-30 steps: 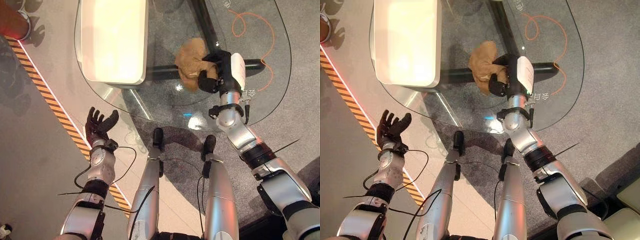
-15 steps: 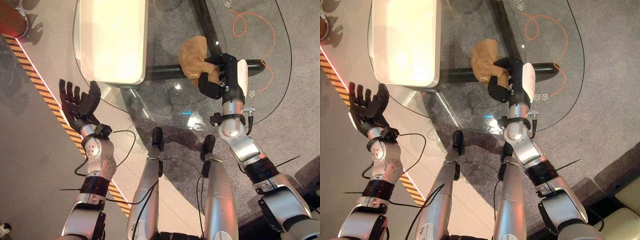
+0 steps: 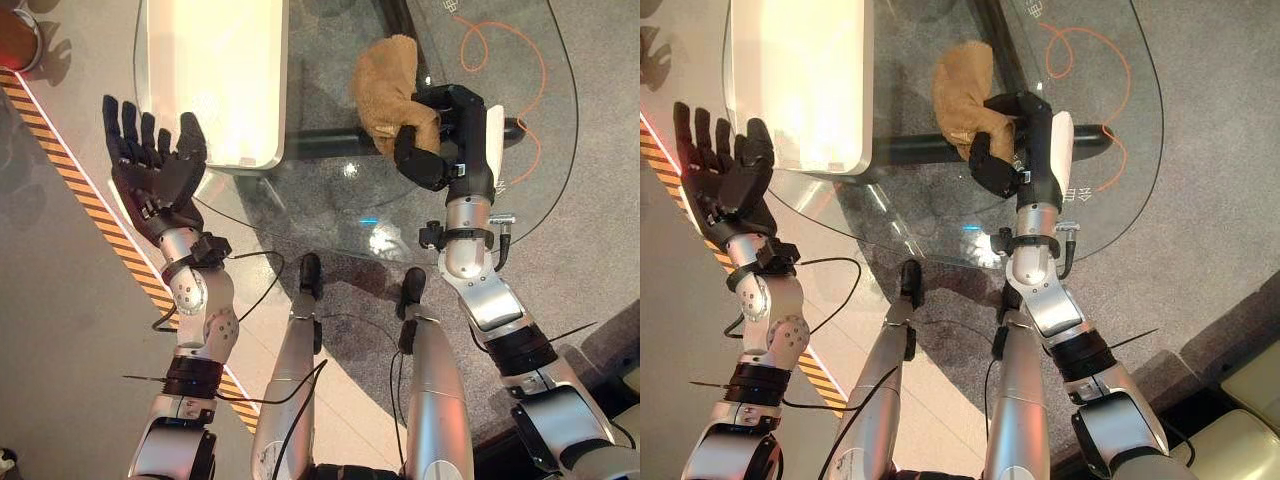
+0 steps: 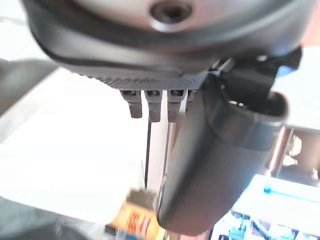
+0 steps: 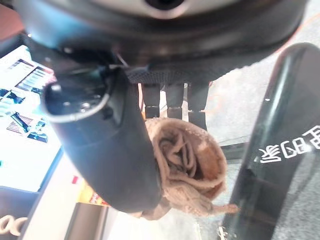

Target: Wipe the table with a cloth and put it in the basket.

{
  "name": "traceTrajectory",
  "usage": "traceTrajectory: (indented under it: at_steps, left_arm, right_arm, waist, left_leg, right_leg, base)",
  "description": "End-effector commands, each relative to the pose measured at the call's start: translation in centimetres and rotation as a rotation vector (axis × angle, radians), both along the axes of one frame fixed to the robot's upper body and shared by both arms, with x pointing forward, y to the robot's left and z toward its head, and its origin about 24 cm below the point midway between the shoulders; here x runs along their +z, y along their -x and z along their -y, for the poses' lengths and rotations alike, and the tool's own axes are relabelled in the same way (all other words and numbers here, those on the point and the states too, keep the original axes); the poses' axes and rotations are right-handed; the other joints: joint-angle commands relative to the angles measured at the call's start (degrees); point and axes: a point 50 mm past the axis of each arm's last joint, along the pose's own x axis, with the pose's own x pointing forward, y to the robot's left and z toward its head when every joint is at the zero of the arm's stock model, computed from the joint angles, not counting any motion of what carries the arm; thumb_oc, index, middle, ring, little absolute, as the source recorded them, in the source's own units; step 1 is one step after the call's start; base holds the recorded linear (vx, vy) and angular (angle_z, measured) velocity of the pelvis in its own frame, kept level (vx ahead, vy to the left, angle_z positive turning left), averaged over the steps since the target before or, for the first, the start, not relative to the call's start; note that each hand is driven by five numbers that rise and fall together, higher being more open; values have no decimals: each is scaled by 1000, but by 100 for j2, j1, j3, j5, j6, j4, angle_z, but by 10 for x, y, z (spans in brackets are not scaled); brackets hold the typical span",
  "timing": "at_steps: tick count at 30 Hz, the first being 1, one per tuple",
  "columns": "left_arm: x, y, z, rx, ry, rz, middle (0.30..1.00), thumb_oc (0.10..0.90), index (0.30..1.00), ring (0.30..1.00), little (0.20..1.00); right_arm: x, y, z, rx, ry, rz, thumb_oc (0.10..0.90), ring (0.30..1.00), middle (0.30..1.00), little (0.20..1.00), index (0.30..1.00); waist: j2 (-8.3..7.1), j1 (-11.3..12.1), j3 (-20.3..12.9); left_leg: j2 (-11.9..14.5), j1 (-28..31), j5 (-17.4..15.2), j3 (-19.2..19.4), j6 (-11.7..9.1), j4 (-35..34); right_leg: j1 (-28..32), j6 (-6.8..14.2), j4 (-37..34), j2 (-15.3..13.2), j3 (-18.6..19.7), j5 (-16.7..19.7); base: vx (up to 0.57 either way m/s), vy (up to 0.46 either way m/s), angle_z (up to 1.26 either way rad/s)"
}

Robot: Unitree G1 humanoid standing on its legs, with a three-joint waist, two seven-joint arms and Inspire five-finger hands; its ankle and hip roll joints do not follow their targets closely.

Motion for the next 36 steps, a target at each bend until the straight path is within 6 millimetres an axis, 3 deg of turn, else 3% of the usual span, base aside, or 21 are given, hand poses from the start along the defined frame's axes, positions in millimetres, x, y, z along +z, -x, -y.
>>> traceTrajectory:
  at_steps: [1, 6, 10, 18, 25, 36]
  left_arm:
    - [43, 14, -1, -66, -55, 229, 900, 800, 900, 900, 900]
    - [45, 7, 6, -170, -36, 204, 900, 800, 900, 900, 900]
    - [49, -2, 24, -367, -29, 189, 900, 800, 900, 900, 900]
    - [60, -10, 41, -504, 3, 217, 900, 800, 900, 900, 900]
    - [70, -15, 63, -724, 132, 288, 900, 800, 900, 900, 900]
    - [85, -15, 83, -857, 157, 344, 900, 800, 900, 900, 900]
  right_arm:
    - [84, 56, -23, 210, -43, 546, 100, 300, 300, 200, 300]
    - [90, 64, -24, 261, -26, 586, 100, 300, 300, 200, 300]
    - [94, 67, -29, 298, -10, 619, 100, 300, 300, 200, 300]
    - [100, 70, -35, 337, -1, 646, 100, 300, 300, 200, 300]
    - [103, 71, -45, 382, 10, 656, 100, 300, 300, 200, 300]
    - [105, 71, -58, 447, 39, 627, 100, 300, 300, 200, 300]
  waist:
    - [-102, -27, -160]
    - [-120, -97, -160]
    - [-114, -142, -160]
    - [-123, -230, -160]
    - [-158, -321, -160]
    - [-185, -364, -160]
  left_leg:
    - [-688, 258, -321, 419, 602, 67]
    - [-674, 323, -372, 449, 598, 71]
    - [-666, 346, -366, 488, 590, 62]
    - [-648, 372, -373, 538, 565, 70]
    - [-630, 417, -378, 585, 540, 32]
    - [-621, 436, -375, 609, 513, -14]
  right_leg:
    - [422, -188, -558, 567, -384, 135]
    - [468, -156, -545, 580, -346, 97]
    - [487, -132, -566, 575, -330, 117]
    - [515, -105, -613, 553, -293, 141]
    - [553, -86, -688, 561, -230, 173]
    - [581, -78, -776, 547, -194, 193]
  base:
    - [0, 0, 0]
    - [0, 0, 0]
    - [0, 0, 0]
    - [0, 0, 0]
    - [-3, 4, -1]
    - [-3, 3, -3]
